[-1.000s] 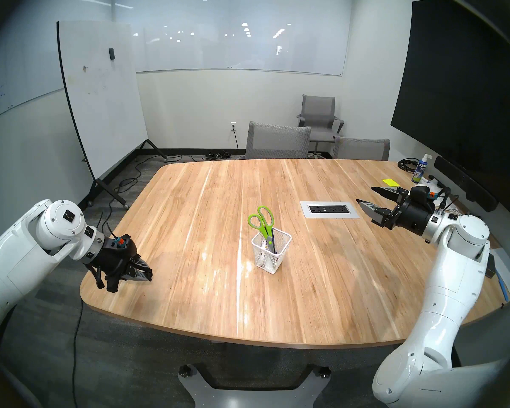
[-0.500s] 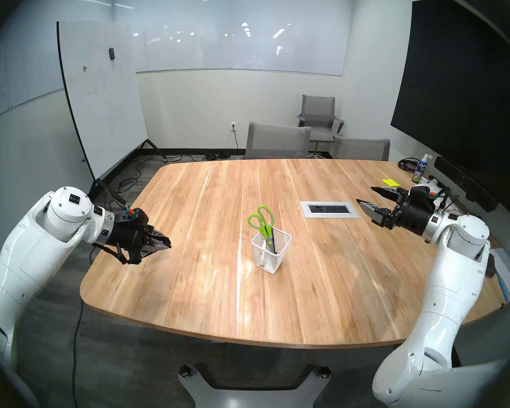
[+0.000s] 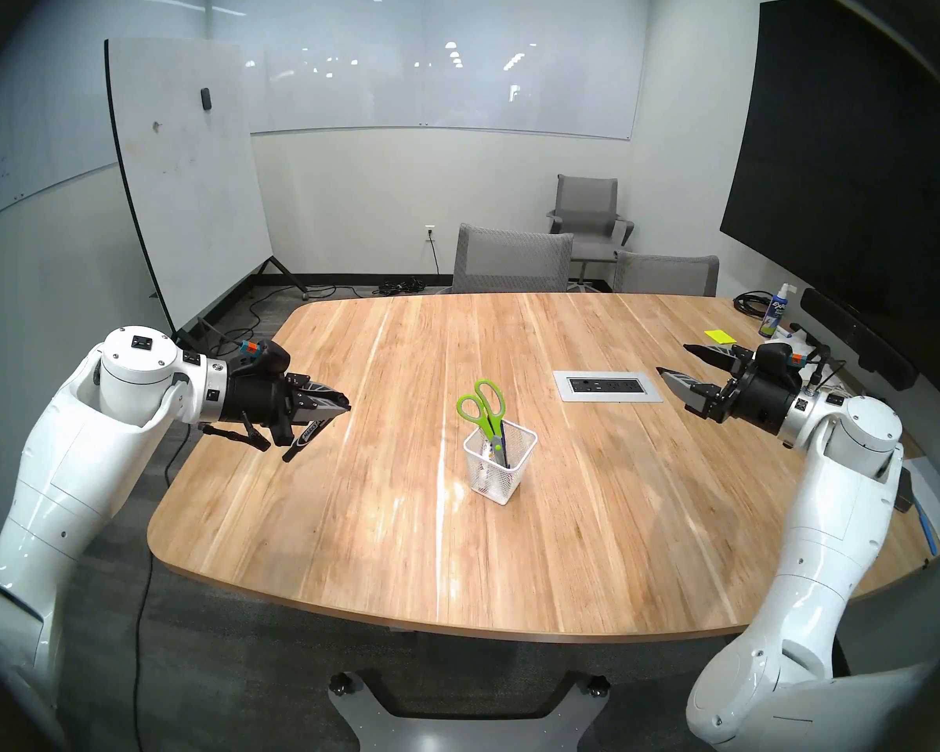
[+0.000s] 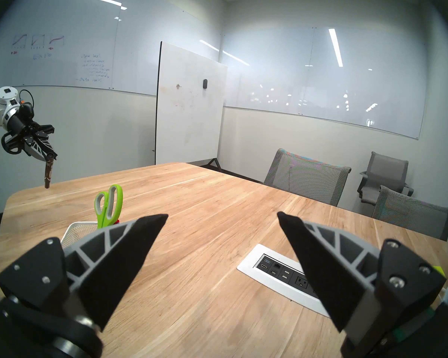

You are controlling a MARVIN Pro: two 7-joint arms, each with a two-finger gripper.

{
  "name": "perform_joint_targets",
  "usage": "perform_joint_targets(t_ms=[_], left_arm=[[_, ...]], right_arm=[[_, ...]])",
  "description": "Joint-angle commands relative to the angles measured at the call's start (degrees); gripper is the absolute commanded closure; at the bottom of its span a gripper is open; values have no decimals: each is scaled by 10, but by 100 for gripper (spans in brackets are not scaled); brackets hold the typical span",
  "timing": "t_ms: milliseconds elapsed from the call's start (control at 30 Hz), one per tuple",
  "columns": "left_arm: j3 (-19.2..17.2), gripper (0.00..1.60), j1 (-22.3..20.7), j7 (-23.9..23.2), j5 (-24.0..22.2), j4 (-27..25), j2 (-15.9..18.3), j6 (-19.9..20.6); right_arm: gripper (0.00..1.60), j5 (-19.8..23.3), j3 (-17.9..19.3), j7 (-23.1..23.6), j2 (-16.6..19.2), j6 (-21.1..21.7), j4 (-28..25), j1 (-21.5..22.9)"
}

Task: Place the pen, the marker, and the scissors into the pen holder

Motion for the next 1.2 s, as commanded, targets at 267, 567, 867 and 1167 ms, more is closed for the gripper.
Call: perform_joint_targets(t_ms=[267, 567, 867, 1167], left_arm=[[-70, 160, 28, 6, -86, -21, -49, -11], [-84, 160, 43, 14, -115, -22, -79, -29], [-74, 160, 22, 18, -128, -15, -102, -36], [-54, 160, -9, 32, -137, -14, -129, -30]], right_arm=[[0, 5, -1, 1, -1, 0, -9, 8], [0, 5, -1, 1, -1, 0, -9, 8], [0, 5, -1, 1, -1, 0, -9, 8], [0, 5, -1, 1, -1, 0, -9, 8]])
